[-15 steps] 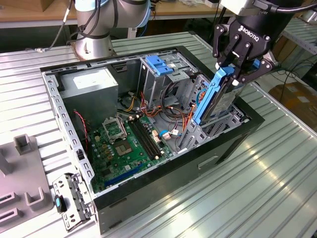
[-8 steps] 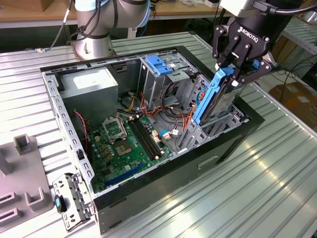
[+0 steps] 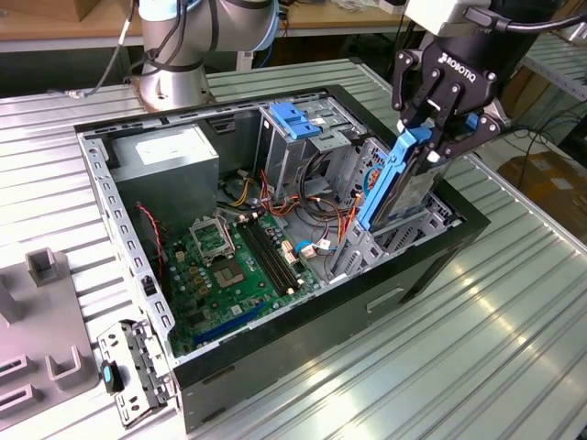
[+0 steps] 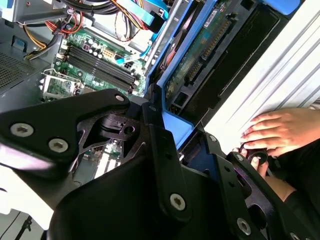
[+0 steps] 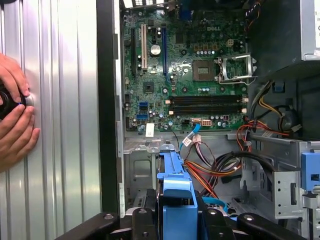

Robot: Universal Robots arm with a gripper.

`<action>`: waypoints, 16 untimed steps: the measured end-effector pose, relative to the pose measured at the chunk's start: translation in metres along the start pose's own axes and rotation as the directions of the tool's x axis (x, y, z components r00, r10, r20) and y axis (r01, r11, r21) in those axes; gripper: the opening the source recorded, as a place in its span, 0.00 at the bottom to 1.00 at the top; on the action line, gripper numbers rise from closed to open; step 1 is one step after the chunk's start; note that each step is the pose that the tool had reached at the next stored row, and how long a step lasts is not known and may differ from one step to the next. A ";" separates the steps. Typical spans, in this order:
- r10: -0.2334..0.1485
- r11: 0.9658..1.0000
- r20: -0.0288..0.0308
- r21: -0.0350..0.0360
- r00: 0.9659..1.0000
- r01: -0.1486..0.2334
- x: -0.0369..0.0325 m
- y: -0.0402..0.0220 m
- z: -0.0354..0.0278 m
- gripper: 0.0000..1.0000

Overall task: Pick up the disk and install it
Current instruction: 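Insert the disk into the insertion slot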

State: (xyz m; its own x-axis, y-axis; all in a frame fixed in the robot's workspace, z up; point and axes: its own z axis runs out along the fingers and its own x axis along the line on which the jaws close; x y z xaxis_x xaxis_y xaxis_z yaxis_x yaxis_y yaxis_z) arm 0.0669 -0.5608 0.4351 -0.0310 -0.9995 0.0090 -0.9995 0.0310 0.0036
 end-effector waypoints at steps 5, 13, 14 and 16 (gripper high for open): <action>0.000 1.000 0.000 0.000 1.000 0.000 -0.0001 0.0000 0.0091 0.37; 0.000 1.000 0.000 0.000 1.000 0.000 -0.0002 -0.0001 0.0172 0.37; 0.000 1.000 0.000 0.000 1.000 0.000 -0.0002 -0.0001 0.0183 0.37; 0.000 1.000 0.000 0.000 1.000 0.000 -0.0002 -0.0001 0.0200 0.37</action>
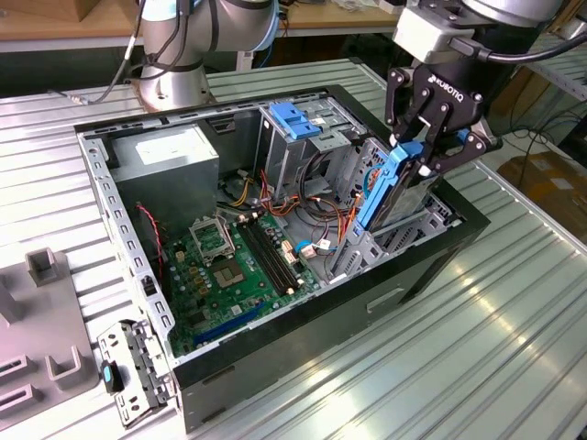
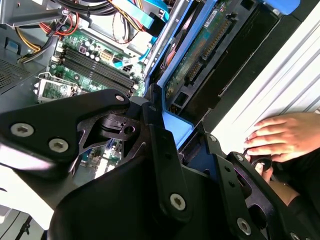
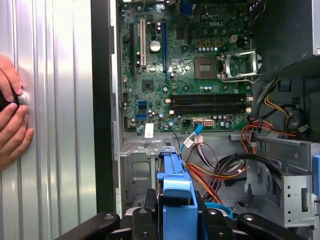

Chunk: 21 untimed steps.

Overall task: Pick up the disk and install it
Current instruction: 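Insert the disk into the insertion slot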

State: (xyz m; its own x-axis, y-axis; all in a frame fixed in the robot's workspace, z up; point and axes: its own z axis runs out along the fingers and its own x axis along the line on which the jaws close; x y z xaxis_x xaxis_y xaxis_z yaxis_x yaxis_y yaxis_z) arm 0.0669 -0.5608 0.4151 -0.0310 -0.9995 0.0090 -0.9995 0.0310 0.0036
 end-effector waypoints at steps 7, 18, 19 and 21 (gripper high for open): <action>0.000 1.000 0.000 0.000 1.000 0.000 0.0000 0.0000 0.0057 0.37; 0.000 1.000 0.000 0.000 1.000 0.000 -0.0001 -0.0001 0.0210 0.37; 0.000 1.000 0.000 0.000 1.000 0.000 -0.0002 -0.0001 0.0226 0.37; 0.000 1.000 0.000 0.000 1.000 0.000 -0.0002 -0.0001 0.0254 0.37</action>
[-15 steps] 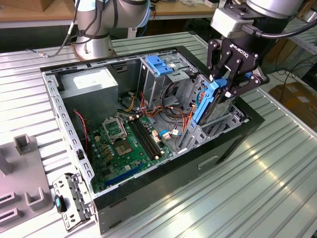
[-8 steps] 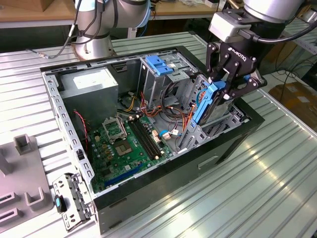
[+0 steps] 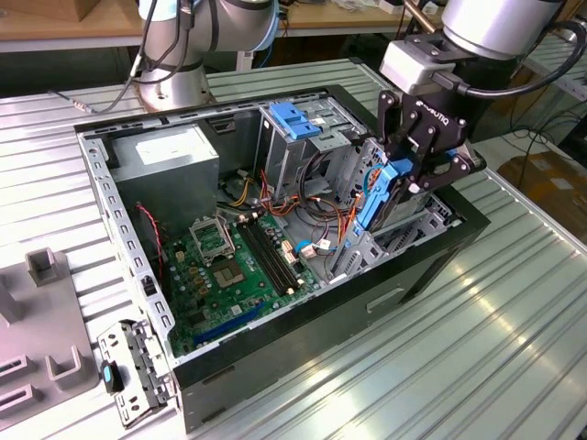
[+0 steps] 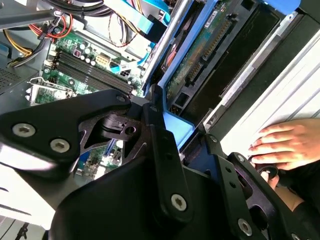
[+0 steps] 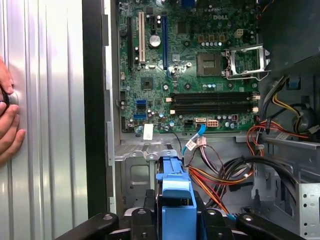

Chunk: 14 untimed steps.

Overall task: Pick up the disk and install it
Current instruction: 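Insert the disk into the insertion slot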

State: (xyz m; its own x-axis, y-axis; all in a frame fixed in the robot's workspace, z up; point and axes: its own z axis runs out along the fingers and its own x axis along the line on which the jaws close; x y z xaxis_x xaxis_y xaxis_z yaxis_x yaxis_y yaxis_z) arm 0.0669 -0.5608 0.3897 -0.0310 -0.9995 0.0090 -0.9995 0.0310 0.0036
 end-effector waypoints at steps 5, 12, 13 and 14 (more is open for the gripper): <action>0.000 1.000 0.000 0.000 1.000 0.000 0.0000 0.0000 0.0050 0.37; 0.000 1.000 0.000 0.000 1.000 0.000 -0.0001 -0.0001 0.0134 0.37; 0.000 1.000 0.000 0.000 1.000 0.000 -0.0001 -0.0001 0.0144 0.37; 0.000 1.000 0.000 0.000 1.000 0.000 -0.0001 -0.0001 0.0155 0.37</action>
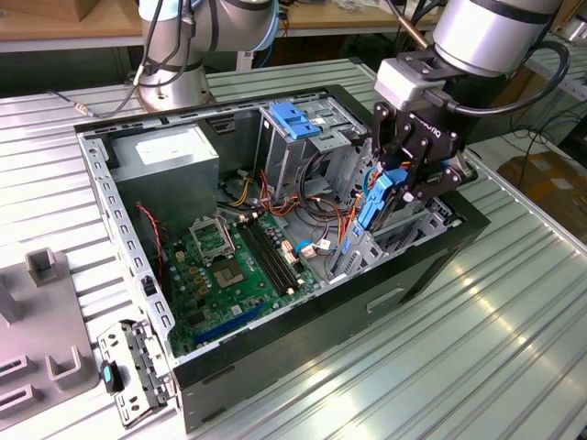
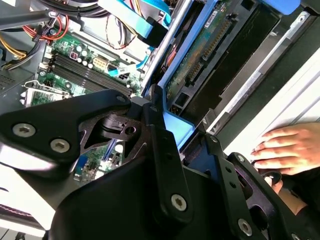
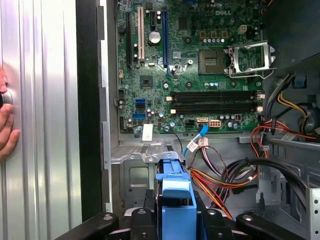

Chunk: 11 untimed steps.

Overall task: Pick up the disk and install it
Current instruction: 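Insert the disk into the insertion slot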

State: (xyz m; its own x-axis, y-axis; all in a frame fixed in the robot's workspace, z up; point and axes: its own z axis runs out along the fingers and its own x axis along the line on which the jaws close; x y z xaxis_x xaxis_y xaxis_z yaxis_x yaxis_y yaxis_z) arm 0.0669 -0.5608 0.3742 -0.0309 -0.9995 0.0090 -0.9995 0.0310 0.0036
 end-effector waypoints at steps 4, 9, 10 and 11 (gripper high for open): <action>0.000 1.000 0.000 0.000 1.000 0.000 0.0000 0.0000 0.0044 0.37; 0.000 1.000 0.000 0.000 1.000 0.000 -0.0001 0.0000 0.0107 0.37; 0.000 1.000 0.000 0.000 1.000 0.000 -0.0001 0.0000 0.0124 0.37; 0.000 1.000 0.000 0.000 1.000 0.000 -0.0001 0.0000 0.0135 0.37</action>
State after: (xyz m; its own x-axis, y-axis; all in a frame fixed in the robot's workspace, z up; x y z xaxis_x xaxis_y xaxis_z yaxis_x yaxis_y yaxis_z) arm 0.0669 -0.5608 0.3607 -0.0309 -0.9995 0.0090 -0.9995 0.0310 0.0036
